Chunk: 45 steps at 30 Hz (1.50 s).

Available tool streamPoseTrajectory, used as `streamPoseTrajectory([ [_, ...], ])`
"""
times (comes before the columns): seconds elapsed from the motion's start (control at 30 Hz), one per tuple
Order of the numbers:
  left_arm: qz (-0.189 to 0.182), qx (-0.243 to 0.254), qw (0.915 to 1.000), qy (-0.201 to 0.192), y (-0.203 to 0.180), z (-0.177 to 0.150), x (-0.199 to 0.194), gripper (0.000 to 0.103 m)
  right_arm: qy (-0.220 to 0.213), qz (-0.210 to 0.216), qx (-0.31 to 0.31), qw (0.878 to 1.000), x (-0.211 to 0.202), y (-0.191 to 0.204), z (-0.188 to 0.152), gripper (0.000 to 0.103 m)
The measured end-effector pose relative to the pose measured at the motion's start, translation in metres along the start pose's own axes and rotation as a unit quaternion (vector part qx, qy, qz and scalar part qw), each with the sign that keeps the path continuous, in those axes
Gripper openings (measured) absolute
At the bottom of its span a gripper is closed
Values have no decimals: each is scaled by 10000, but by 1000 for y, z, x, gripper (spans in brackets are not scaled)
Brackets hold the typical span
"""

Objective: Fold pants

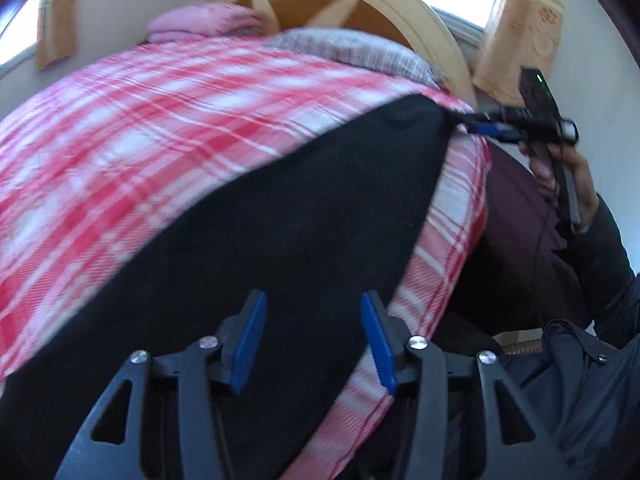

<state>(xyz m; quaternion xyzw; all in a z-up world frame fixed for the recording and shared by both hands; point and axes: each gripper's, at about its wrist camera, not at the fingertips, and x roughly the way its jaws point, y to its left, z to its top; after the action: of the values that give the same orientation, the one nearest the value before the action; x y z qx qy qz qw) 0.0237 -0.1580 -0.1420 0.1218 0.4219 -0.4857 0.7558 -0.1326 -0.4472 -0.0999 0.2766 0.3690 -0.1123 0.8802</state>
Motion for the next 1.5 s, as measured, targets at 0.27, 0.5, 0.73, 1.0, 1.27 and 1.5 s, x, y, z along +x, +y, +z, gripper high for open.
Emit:
streamPoseTrajectory([
  [0.27,-139,33,9999,88,-9,-5,18,55,-155,269,400,9987,5,-20,20,27],
  [0.5,-274,-23,9996,47,-5,-7,17,55,-488,357,217,9979,-1,-6,51,6],
  [0.73,-371,-89,9993,-27,-2,-9,19,57,-380,-252,-14,9990,8,-2,44,6],
  [1.0,-71,-89,9999,37,1,-14,4,57,-435,-752,135,9961,1,-32,40,49],
  [1.27,1201,-225,9923,-192,43,-44,-58,59,-621,-455,-72,9970,5,-16,52,49],
  [1.5,2389,-1274,9623,-262,119,-97,-123,60,-343,113,-1020,9941,33,43,42,49],
])
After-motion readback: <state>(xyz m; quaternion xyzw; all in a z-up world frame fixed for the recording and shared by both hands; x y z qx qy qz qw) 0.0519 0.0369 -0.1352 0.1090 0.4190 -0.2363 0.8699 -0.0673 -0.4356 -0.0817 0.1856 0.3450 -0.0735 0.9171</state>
